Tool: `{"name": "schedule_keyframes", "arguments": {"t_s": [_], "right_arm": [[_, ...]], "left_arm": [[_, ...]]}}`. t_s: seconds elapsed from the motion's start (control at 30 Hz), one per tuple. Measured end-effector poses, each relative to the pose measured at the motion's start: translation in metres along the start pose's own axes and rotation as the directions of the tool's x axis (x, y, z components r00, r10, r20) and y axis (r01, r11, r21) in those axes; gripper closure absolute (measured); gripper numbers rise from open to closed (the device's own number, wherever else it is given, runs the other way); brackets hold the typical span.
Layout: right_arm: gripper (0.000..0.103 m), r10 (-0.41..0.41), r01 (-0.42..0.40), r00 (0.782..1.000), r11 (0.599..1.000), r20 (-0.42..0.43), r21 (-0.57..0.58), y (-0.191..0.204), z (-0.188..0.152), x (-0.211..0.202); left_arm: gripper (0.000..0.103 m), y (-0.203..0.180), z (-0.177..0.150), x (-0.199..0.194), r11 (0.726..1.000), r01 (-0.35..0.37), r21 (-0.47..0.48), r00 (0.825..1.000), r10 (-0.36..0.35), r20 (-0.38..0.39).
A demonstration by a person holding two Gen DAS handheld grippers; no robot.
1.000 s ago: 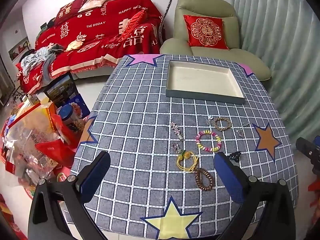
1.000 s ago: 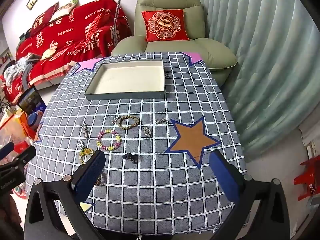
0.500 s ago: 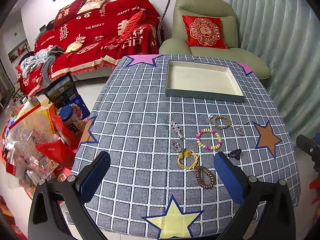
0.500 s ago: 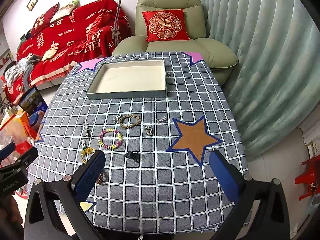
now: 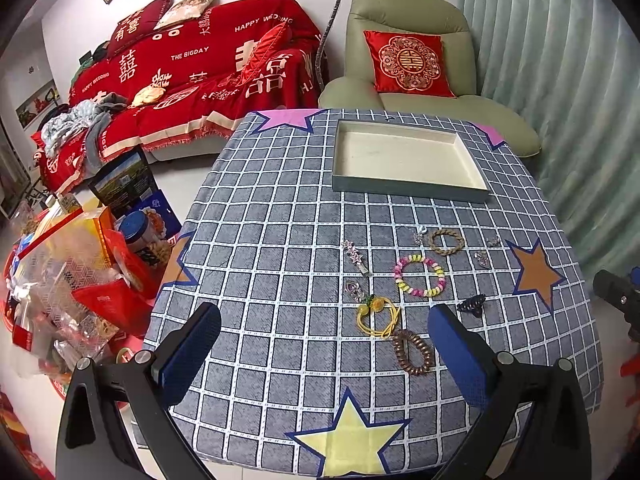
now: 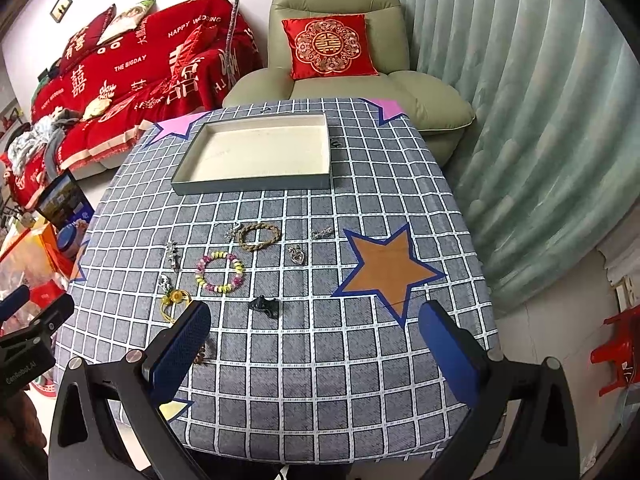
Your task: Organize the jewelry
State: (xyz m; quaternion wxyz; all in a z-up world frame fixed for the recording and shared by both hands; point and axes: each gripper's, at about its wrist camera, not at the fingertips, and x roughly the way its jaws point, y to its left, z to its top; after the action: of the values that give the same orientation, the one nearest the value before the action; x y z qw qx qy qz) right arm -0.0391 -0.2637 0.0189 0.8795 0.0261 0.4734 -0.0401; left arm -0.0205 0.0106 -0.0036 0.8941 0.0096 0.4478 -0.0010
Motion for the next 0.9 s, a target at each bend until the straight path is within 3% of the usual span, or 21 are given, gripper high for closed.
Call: {"name": "schedule_keyframes", "arguments": {"t_s": [0.9], "right_arm": [[0.000,-0.003,0.003,1.000,1.000,-0.001,-0.004,0.0027,-0.0024,-0.0016]], "left_arm": [[0.000,0.0012,-0.0016,0.0006,1.000,0.000,0.001,1.000,0.000,-0.002]]}}
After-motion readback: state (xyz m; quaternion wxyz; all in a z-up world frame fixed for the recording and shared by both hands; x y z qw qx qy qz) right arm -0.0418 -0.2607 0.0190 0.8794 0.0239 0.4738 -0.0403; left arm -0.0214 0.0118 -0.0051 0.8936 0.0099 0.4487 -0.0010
